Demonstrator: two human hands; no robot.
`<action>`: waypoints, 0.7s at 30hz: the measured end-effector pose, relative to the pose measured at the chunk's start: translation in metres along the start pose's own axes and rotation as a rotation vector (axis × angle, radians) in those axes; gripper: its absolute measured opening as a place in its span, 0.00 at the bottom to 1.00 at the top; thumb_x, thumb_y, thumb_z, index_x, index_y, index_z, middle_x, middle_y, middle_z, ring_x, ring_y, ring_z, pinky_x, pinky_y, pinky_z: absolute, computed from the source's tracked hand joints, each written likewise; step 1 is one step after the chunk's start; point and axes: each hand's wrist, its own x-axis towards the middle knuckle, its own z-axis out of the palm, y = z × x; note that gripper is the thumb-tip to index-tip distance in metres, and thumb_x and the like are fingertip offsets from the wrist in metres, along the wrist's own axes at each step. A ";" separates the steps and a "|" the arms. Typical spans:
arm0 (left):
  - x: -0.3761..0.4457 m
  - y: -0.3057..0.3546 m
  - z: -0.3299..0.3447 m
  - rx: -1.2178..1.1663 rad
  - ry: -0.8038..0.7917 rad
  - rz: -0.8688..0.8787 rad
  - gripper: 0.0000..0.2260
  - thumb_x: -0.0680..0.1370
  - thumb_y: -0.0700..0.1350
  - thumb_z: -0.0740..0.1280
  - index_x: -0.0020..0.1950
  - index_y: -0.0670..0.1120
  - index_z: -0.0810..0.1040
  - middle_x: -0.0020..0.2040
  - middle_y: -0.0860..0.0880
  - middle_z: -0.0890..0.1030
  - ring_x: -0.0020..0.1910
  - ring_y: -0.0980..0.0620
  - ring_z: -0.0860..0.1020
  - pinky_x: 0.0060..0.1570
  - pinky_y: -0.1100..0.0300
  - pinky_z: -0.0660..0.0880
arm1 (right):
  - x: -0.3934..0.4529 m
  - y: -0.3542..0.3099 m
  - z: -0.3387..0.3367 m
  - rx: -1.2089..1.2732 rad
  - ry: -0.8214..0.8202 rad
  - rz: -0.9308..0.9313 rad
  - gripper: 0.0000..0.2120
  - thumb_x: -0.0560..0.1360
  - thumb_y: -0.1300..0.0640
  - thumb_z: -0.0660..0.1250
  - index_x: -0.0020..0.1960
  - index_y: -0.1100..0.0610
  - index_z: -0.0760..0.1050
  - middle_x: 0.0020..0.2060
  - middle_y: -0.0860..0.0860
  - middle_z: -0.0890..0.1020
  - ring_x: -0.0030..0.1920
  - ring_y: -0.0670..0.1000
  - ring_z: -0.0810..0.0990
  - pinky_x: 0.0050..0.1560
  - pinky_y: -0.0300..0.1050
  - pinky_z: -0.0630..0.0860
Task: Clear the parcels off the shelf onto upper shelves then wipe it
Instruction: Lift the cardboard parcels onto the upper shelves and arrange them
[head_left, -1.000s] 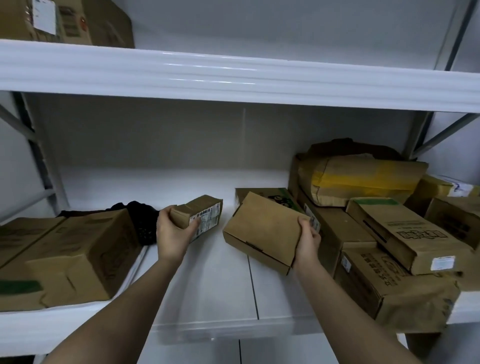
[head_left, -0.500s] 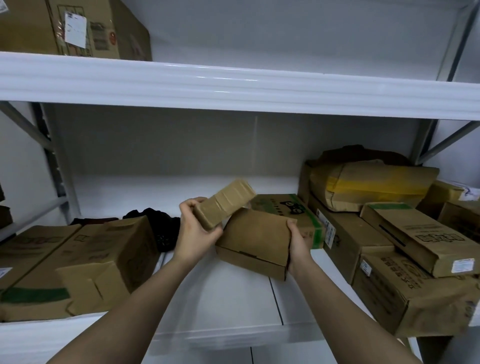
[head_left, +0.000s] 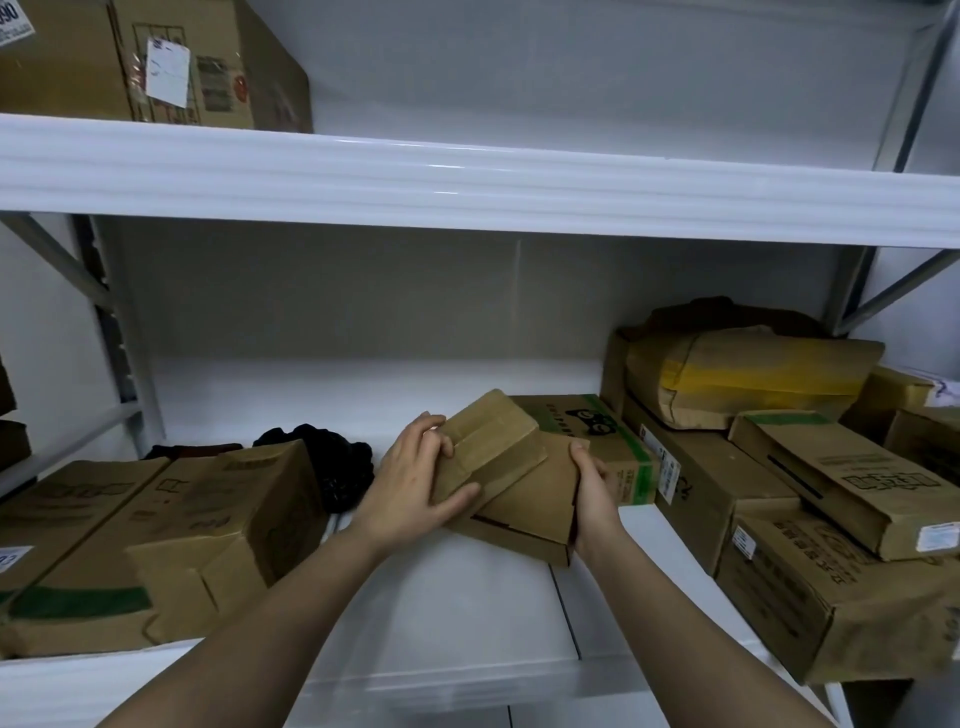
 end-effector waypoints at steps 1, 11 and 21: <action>0.002 0.002 0.000 -0.022 -0.004 -0.047 0.24 0.70 0.68 0.59 0.52 0.50 0.67 0.68 0.51 0.65 0.70 0.54 0.62 0.65 0.58 0.61 | 0.001 0.000 0.000 -0.016 0.006 -0.015 0.25 0.73 0.45 0.70 0.65 0.52 0.67 0.60 0.56 0.74 0.59 0.57 0.75 0.62 0.59 0.74; 0.014 0.005 -0.010 0.007 -0.187 -0.188 0.36 0.63 0.51 0.69 0.69 0.58 0.59 0.70 0.59 0.62 0.71 0.52 0.56 0.67 0.57 0.52 | -0.002 -0.006 -0.008 -0.069 0.031 -0.087 0.28 0.75 0.47 0.68 0.71 0.52 0.62 0.65 0.54 0.70 0.61 0.56 0.72 0.62 0.55 0.72; 0.023 0.015 -0.016 0.393 -0.023 0.184 0.35 0.69 0.34 0.67 0.73 0.55 0.66 0.68 0.45 0.69 0.67 0.44 0.67 0.63 0.45 0.65 | -0.006 0.001 -0.003 0.022 0.010 0.039 0.26 0.71 0.42 0.70 0.62 0.53 0.67 0.58 0.57 0.77 0.56 0.58 0.79 0.58 0.58 0.77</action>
